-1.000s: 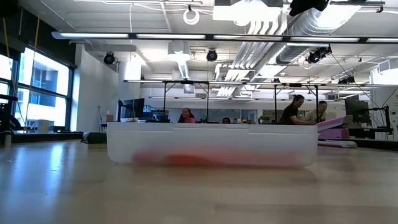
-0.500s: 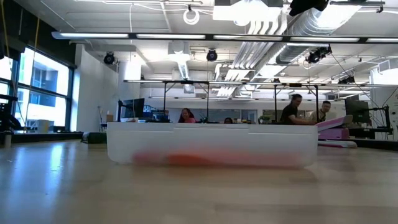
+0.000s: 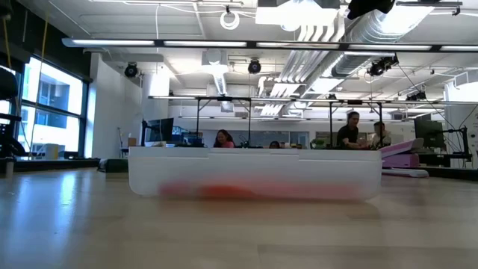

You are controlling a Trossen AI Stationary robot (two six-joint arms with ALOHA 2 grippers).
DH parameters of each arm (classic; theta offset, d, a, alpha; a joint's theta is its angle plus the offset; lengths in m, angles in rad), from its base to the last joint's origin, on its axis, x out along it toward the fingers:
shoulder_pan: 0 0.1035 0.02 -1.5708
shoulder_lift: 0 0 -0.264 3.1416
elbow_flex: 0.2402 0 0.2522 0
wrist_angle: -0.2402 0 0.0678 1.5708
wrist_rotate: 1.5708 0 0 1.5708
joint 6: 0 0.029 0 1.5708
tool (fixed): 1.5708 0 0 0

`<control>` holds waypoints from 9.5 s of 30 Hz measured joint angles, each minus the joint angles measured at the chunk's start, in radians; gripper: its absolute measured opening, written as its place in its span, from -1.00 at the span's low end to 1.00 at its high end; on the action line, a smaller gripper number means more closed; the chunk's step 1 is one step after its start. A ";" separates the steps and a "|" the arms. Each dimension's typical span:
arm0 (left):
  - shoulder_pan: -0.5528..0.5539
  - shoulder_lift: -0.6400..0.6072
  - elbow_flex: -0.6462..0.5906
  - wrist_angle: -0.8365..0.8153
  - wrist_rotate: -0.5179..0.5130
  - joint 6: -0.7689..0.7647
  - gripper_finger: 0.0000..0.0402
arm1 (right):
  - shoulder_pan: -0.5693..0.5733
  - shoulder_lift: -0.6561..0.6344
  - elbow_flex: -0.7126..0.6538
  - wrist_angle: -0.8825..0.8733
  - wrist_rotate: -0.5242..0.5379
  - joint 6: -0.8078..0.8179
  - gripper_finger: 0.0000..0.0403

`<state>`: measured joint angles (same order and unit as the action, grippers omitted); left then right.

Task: Pack school essentials
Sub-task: Put the blue sticky notes into the blue supply box, then put the yellow crayon box into the blue supply box, then close the blue supply box

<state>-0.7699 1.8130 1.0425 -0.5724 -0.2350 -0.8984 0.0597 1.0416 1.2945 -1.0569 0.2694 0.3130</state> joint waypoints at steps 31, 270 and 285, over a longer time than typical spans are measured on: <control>0.038 0.040 0.072 0.008 -0.033 0.053 0.41 | 0.000 0.000 0.000 0.000 0.000 0.000 -0.42; 0.626 -0.123 0.153 0.128 0.255 0.499 0.93 | 0.000 0.000 0.000 0.008 0.000 0.000 -0.42; 0.746 -0.434 0.153 -0.173 0.242 0.565 0.93 | 0.000 0.000 0.000 0.011 0.004 -0.024 -0.42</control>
<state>-0.0236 1.3792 1.1957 -0.7451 0.0070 -0.3333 0.0593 1.0416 1.2942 -1.0454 0.2737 0.2888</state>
